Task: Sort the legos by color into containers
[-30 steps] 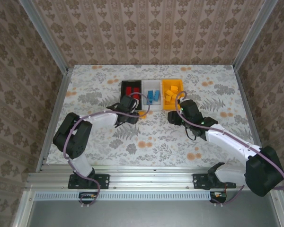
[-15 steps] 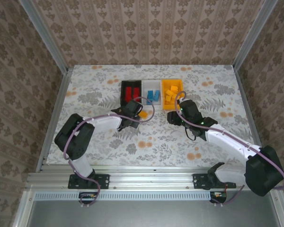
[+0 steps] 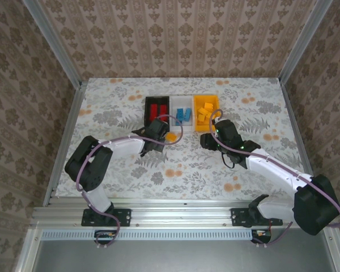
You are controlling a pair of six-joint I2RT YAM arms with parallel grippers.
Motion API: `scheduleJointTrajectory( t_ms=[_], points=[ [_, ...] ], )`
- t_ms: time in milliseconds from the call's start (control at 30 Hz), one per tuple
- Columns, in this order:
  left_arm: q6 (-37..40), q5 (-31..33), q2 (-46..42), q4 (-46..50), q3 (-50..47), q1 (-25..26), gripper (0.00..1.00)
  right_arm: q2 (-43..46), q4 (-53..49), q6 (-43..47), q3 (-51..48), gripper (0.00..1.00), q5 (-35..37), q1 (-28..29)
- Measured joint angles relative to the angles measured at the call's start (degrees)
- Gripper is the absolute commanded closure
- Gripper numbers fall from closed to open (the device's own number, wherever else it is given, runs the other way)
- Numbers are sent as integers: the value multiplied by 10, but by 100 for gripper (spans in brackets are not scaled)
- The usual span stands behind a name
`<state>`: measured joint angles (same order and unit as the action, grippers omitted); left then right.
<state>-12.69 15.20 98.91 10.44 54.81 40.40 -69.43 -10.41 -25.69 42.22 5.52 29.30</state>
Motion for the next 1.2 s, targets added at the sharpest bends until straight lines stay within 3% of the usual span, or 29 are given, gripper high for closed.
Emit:
scheduleJointTrajectory(
  t_ms=[533,767,1000,1200],
  points=[
    [-2,-13,-72,29,-7,12,78,0,0,0,0,42,0,2],
    [2,-21,-71,62,69,20,77,0,0,0,0,42,0,2],
    [14,-35,-6,60,192,20,77,0,0,0,0,42,0,2],
    [25,-59,104,65,300,19,78,0,2,0,0,42,0,2]
  ],
)
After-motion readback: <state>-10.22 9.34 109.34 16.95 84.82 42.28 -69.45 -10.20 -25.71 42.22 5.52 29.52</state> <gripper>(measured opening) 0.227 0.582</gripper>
